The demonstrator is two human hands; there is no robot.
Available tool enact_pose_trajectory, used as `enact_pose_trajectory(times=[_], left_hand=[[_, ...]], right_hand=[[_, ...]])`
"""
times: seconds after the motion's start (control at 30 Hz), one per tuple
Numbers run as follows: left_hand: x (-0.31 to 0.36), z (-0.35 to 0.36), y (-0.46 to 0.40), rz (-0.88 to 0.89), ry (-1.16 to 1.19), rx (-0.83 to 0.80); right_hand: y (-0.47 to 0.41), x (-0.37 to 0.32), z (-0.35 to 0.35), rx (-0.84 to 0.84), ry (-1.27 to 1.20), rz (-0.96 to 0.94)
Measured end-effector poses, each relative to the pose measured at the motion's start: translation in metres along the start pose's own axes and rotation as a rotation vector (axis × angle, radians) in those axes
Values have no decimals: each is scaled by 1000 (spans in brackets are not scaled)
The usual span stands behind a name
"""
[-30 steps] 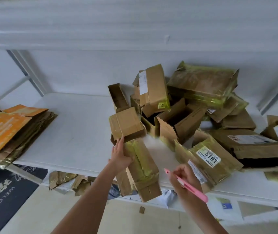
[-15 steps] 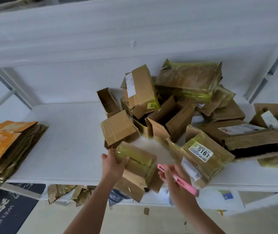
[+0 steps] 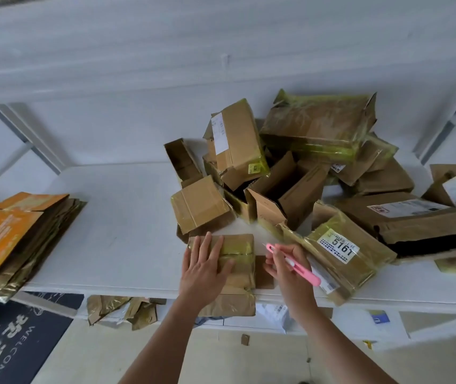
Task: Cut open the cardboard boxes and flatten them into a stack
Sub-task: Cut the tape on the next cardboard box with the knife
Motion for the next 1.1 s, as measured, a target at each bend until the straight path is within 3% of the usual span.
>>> enact_pose_trajectory(times=[0.2, 0.83, 1.1], left_hand=[[-1, 1, -4, -21, 7, -123], [0, 3, -4, -2, -39, -110], [2, 1, -3, 3, -8, -99]], right_hand=[[-11, 4, 7, -1, -8, 9], [-19, -10, 12, -61, 355, -186], [8, -15, 9, -165, 318, -172]])
Point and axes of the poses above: each hand's wrist, its own y-axis away from the middle knuckle, its own z-axis out of the palm, x = y × z, the point moved 7 cm from there along -y, towards the middle knuckle, and after that the axes turned 4 degrees about -x, right-handed, at the moved point
